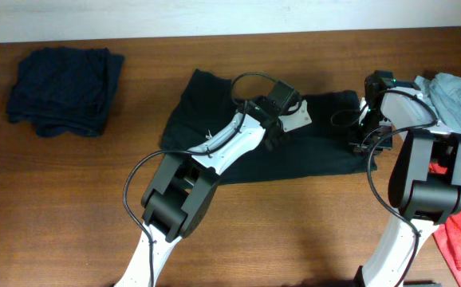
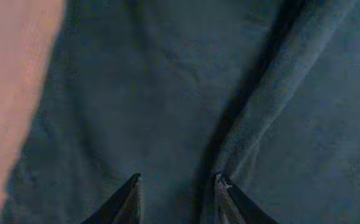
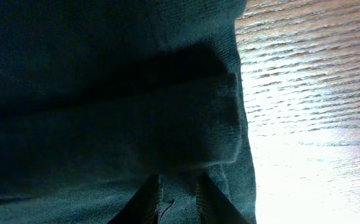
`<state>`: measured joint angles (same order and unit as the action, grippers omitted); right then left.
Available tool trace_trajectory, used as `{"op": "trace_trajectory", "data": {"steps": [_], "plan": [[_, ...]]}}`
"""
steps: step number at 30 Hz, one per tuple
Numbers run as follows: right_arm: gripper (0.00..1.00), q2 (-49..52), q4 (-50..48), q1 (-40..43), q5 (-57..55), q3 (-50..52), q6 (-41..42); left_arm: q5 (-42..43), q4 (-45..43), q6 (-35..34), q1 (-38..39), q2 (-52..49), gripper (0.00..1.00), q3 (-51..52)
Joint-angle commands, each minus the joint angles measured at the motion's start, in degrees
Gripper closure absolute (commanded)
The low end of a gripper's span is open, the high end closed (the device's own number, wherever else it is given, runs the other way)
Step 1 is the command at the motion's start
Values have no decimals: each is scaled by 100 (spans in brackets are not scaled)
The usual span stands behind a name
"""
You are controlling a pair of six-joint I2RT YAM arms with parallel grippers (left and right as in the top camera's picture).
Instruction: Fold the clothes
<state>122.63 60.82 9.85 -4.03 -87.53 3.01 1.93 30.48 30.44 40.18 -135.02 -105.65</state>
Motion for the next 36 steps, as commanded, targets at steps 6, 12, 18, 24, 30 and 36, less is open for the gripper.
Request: {"op": "trace_trajectory", "data": {"steps": [6, 12, 18, 24, 30, 36], "plan": [[75, -44, -83, -9, 59, -13, 24, -468, -555, 42, 15, -46, 62, -17], [75, -44, -83, -9, 57, -13, 22, -1401, -833, -413, 0, 0, 63, -74], [72, -44, -90, -9, 57, -13, 24, -887, 131, -422, 33, 356, 58, -221], [72, -44, -107, -9, 59, -13, 24, 831, 332, -424, 39, 376, 57, -208], [72, -44, -105, -9, 59, -13, 24, 839, 308, -424, 101, 376, 57, -201], [72, -44, -109, -9, 61, -13, 24, 885, 341, -424, 184, 374, 56, -186]]}}
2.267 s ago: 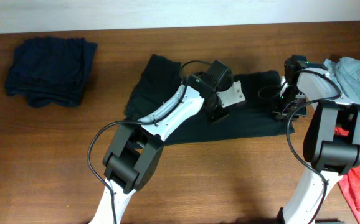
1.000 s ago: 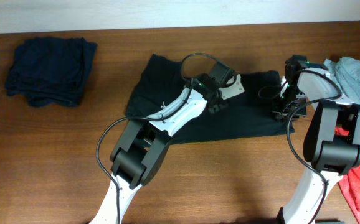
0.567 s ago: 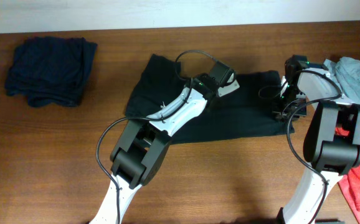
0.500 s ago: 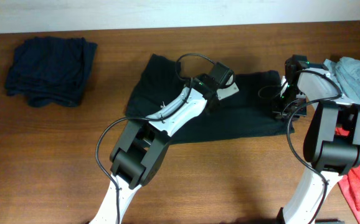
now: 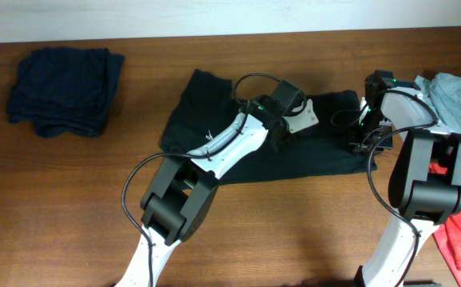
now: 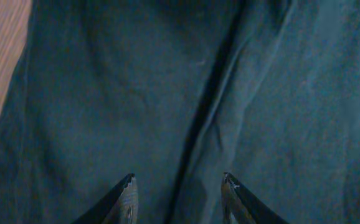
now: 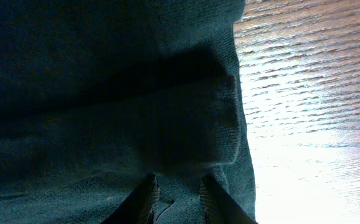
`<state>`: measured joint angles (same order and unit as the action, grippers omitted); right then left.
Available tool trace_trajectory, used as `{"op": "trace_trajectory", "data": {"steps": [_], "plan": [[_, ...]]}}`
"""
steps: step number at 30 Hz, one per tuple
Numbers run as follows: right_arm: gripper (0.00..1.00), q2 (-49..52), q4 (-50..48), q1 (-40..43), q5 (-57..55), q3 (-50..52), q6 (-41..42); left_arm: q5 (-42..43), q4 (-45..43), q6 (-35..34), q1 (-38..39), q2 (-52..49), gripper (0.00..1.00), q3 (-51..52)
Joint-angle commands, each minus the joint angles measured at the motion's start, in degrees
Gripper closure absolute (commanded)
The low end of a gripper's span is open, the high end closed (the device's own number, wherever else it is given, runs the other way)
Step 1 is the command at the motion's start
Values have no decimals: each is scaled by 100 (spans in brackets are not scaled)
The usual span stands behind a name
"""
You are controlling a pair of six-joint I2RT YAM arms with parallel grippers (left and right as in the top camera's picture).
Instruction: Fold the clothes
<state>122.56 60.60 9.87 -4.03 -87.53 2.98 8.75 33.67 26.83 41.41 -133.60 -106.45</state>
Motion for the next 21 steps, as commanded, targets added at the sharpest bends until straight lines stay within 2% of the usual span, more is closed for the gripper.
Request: {"op": "trace_trajectory", "data": {"steps": [1, 10, 13, 21], "plan": [[72, -37, -87, -11, 61, -13, 26, 267, 20, -63, 63, 232, 56, -96], [72, -37, -90, -11, 61, -13, 26, 417, -157, -175, 90, 232, 55, 46], [72, -37, -92, -11, 63, -13, 26, 415, -264, -175, 101, 232, 48, 46], [72, -37, -103, -11, 81, -13, 28, 400, -573, -245, 282, -50, 43, 46]]}}
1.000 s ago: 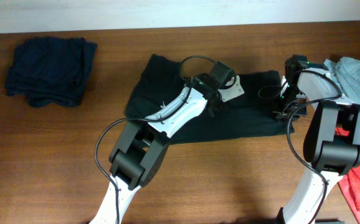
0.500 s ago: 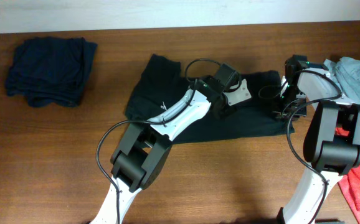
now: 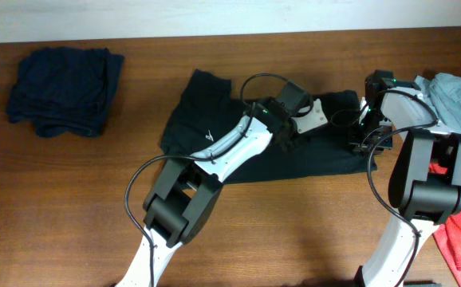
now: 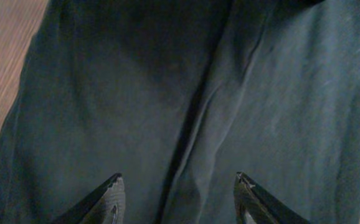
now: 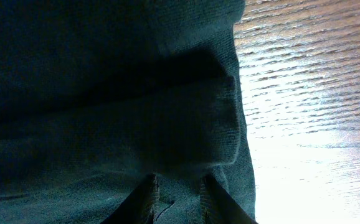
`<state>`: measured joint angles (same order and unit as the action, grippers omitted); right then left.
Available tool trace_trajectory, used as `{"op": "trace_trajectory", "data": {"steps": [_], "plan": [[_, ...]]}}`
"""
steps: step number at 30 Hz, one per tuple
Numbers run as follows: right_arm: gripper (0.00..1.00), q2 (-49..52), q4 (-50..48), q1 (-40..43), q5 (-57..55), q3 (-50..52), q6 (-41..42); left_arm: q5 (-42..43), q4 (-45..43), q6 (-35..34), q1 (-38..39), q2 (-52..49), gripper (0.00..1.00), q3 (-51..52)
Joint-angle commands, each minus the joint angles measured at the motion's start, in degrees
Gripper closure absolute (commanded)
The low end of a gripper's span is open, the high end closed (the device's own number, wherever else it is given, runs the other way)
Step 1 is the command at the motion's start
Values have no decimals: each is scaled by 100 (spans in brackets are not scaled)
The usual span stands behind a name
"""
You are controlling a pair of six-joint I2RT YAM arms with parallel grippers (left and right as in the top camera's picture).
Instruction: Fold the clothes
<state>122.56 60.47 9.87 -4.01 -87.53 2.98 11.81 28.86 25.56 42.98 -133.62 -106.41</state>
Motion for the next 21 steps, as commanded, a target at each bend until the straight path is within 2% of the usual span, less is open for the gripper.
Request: {"op": "trace_trajectory", "data": {"steps": [1, 6, 12, 21], "plan": [[72, -37, -90, -11, 79, -13, 26, 85, -149, -240, 142, -79, 43, 42], [72, -37, -81, -11, 101, -13, 26, 85, -468, -988, 149, -181, 44, 42], [72, -37, -76, -11, 103, -13, 26, -63, -573, -1156, 149, -195, 45, 42], [72, -37, -74, -11, 101, -13, 26, -199, -739, -1937, 149, -566, 45, 42]]}}
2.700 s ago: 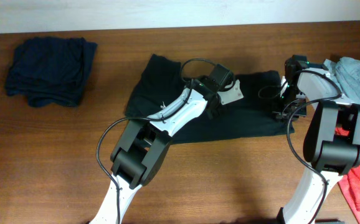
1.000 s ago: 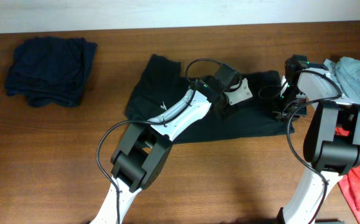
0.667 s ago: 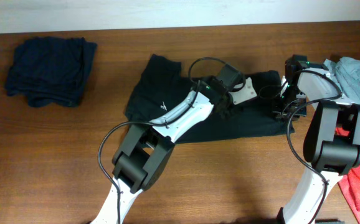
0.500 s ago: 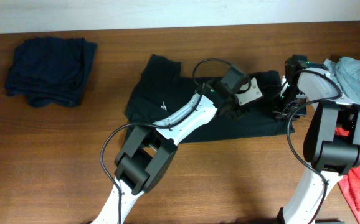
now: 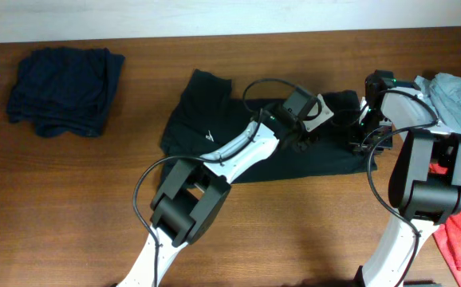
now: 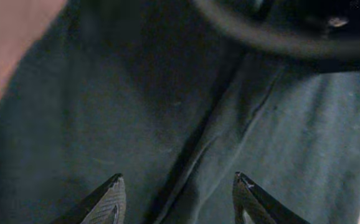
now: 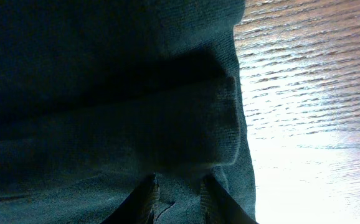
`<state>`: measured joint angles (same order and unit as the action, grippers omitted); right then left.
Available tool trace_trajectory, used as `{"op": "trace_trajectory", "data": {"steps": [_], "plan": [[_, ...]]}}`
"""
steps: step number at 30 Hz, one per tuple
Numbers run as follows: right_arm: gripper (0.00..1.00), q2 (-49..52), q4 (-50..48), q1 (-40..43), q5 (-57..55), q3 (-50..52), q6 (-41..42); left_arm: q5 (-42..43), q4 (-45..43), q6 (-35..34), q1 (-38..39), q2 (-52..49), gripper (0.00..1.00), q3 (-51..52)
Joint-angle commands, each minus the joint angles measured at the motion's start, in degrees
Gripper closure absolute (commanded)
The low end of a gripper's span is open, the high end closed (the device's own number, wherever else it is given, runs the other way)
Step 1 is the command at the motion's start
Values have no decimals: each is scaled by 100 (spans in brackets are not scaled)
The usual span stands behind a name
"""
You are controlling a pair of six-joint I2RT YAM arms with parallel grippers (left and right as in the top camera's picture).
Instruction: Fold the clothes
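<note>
A dark garment [image 5: 206,119] lies spread out flat on the wooden table [image 5: 71,207]. Over its right half hovers my left gripper [image 5: 303,139], open. In the left wrist view its fingers [image 6: 113,200] stand wide apart above a long crease in the cloth [image 6: 192,149]. My right gripper [image 5: 361,140] is at the garment's right edge. The right wrist view shows this gripper [image 7: 179,198] shut on the cloth, a thick folded hem [image 7: 192,118] lying just ahead of it.
A folded pile of dark clothes [image 5: 63,92] sits at the far left. A light blue garment [image 5: 458,92] and a red one lie at the right edge. A blurred black cable [image 6: 279,40] crosses the top of the left wrist view.
My left gripper has moved a little further right over the garment, nearer the right arm, still open. The right gripper and the garment's edge have not moved.
My left gripper stood low over the garment's middle with its fingers fairly close together. At each later moment it was further right and its fingers stood wider apart. The right gripper has stayed on the right hem throughout.
</note>
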<state>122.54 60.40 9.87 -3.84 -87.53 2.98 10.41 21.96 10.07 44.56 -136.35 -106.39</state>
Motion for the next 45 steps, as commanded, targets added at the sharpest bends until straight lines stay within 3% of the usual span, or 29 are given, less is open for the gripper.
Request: {"op": "trace_trajectory", "data": {"steps": [1, 9, 14, 27, 31, 32, 33, 34, 36, 41, 45], "plan": [[72, -35, -68, -11, 83, -13, 26, -63, -90, -413, -13, -319, 45, 39], [72, -35, -74, -11, 83, -13, 26, -94, -179, -402, -15, -348, 45, 39], [72, -35, -72, -11, 85, -13, 26, -590, -208, -402, -13, -358, 45, 39], [72, -35, -68, -11, 81, -13, 26, -874, -1381, -400, -286, -358, 45, 39], [72, -35, -66, -11, 81, -13, 26, -826, -1106, 20, -339, -345, 45, -149], [72, -35, -66, -11, 81, -13, 26, -769, -841, 140, -352, -345, 46, -258], [72, -35, -63, -11, 81, -13, 26, -640, -483, 251, -361, -343, 56, -387], [72, -35, -63, -11, 81, -13, 26, -492, -173, 267, -372, -339, 74, -503], [72, -35, -63, -11, 81, -13, 26, -57, 507, 258, -387, -339, 99, -748], [72, -35, -63, -11, 81, -13, 26, 529, 1878, -293, -358, -315, 99, -1283], [72, -35, -63, -11, 83, -13, 26, 531, 2127, -813, -345, -315, 99, -1366]]}}
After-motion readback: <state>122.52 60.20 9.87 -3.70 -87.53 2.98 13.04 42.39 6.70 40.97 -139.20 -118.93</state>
